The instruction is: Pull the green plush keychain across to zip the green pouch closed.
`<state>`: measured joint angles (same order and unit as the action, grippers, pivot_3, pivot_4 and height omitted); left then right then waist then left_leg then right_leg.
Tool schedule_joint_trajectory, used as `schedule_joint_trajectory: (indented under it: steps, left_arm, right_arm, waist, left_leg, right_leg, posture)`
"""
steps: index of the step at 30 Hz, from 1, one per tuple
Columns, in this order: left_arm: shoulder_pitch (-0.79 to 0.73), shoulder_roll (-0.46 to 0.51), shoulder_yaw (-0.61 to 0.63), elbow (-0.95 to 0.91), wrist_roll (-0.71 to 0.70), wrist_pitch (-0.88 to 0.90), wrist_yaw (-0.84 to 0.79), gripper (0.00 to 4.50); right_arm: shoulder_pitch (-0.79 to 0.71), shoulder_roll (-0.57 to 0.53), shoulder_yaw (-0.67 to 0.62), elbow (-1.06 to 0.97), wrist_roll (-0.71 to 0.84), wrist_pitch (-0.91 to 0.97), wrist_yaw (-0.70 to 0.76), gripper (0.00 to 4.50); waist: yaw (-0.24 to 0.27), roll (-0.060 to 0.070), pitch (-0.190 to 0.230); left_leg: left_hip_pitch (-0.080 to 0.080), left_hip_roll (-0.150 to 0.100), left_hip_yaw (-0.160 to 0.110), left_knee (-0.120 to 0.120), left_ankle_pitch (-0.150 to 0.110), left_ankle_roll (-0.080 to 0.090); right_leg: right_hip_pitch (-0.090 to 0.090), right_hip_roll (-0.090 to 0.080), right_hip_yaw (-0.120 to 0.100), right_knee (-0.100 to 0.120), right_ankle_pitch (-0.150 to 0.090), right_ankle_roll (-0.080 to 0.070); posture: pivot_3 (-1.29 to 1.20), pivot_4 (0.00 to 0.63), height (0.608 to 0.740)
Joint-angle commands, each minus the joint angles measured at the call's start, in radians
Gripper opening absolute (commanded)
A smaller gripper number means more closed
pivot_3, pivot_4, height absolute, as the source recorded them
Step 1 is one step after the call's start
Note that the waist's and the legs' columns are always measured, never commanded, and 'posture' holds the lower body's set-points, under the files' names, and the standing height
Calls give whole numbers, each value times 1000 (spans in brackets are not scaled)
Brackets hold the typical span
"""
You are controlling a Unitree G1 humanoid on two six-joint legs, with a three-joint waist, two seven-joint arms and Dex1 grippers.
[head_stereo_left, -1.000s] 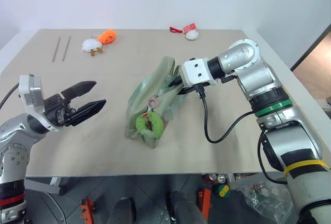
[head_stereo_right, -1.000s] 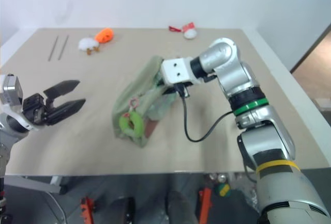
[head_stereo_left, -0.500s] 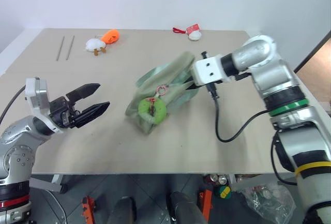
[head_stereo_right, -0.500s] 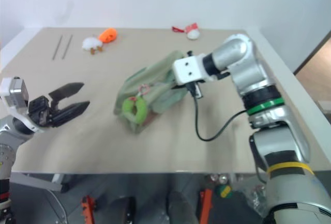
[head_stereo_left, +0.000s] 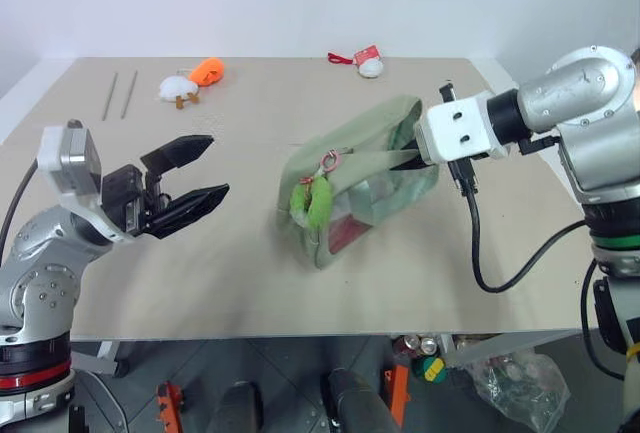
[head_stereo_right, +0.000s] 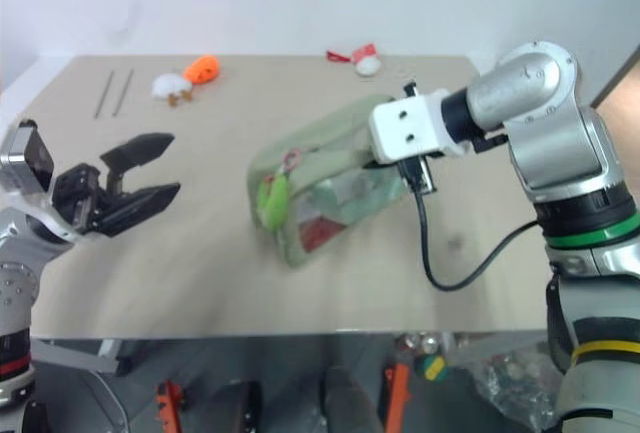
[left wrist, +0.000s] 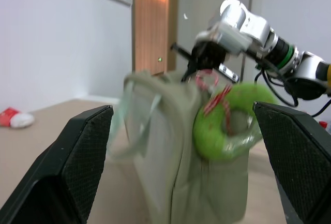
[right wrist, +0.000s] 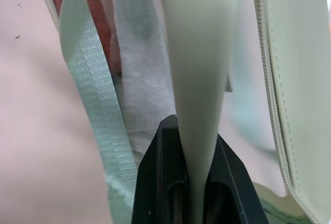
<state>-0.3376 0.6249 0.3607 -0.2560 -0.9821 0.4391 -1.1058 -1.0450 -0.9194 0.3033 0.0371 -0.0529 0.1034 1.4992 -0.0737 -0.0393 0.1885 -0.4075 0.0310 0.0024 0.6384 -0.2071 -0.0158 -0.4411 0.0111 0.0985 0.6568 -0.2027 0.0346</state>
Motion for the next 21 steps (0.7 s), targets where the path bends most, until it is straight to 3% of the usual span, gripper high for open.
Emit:
schedule_joint_trajectory:
  steps: [1, 10, 21]
  left_arm:
    - [-35, 17, 31, -35, -56, 15, 7, 4500]
    - [-21, 15, 17, -28, -56, 19, 4, 4500]
    - [-22, -4, -6, 0, -47, 14, -8, 4500]
  right_arm:
    - [12, -2, -36, -83, -29, 154, -69, 12]
    - [62, 108, -22, -254, -25, 589, -198, 12]
    - [29, 189, 22, -328, 44, 826, -257, 12]
  waist:
    - [-1, 0, 0]
    - [-3, 0, 0]
    - [-6, 0, 0]
  left_leg:
    - [0, 0, 0, 0, 0, 0]
    - [0, 1, -2, 0, 0, 0]
    - [1, 1, -1, 0, 0, 0]
  right_leg:
    - [0, 0, 0, 0, 0, 0]
    - [-1, 1, -1, 2, 0, 0]
    - [-1, 1, -1, 3, -1, -2]
  posture:
    - [0, 150, 740]
    - [0, 150, 740]
    - [0, 150, 740]
